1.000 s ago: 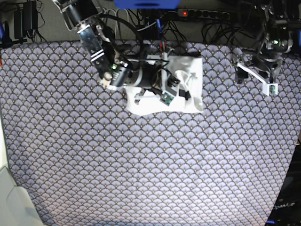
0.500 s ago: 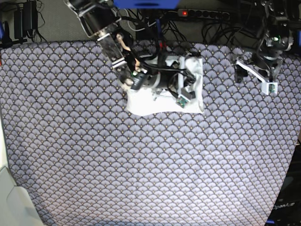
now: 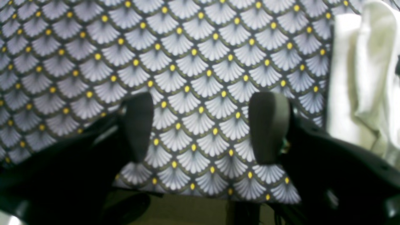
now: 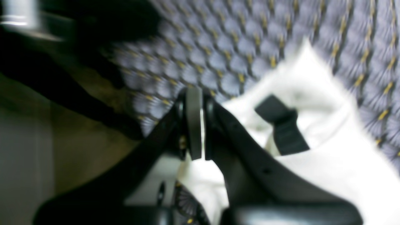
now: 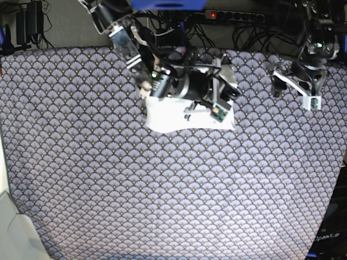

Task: Fold the T-shirt properly
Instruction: 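Adjust the folded bundle edges with the right gripper, then grasp the bundle sides with both grippers and square it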

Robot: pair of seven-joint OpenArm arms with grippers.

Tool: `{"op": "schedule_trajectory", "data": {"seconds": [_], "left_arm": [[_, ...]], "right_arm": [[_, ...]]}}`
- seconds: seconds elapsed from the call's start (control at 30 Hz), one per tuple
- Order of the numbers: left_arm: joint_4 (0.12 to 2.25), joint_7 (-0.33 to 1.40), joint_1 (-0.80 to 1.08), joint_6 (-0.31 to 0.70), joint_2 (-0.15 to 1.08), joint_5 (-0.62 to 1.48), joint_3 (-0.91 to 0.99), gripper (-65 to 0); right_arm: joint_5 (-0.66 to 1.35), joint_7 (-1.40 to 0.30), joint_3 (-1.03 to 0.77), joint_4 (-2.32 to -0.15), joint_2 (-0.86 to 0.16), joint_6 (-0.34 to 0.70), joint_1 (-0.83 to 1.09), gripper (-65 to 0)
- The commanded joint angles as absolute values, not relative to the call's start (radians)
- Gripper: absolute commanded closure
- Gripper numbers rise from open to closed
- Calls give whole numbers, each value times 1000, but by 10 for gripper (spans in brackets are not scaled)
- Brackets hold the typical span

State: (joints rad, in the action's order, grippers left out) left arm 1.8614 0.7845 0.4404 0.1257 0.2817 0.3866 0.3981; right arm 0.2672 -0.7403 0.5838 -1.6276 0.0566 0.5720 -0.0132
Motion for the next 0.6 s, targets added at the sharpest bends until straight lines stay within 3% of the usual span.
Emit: {"op": "schedule_trajectory", "data": {"seconds": [0.0, 0.1, 0.2, 0.47, 0.57], "left_arm": [[1879, 766, 443, 127, 294, 390, 403, -391], [1879, 768, 447, 127, 294, 392, 395, -257], [1880, 768, 447, 127, 291, 397, 395, -162], [1880, 769, 440, 127, 302, 590, 395, -154], [1880, 769, 438, 127, 302, 638, 395, -203]], "right_arm": [[285, -719, 587, -1681, 56, 576, -22, 0], [285, -725, 582, -1756, 12, 576, -13, 0], [283, -725, 552, -1771, -47, 575, -12, 0], [283, -722, 384, -1770, -171, 575, 15, 0], [283, -723, 348, -1770, -199, 575, 21, 0]]}}
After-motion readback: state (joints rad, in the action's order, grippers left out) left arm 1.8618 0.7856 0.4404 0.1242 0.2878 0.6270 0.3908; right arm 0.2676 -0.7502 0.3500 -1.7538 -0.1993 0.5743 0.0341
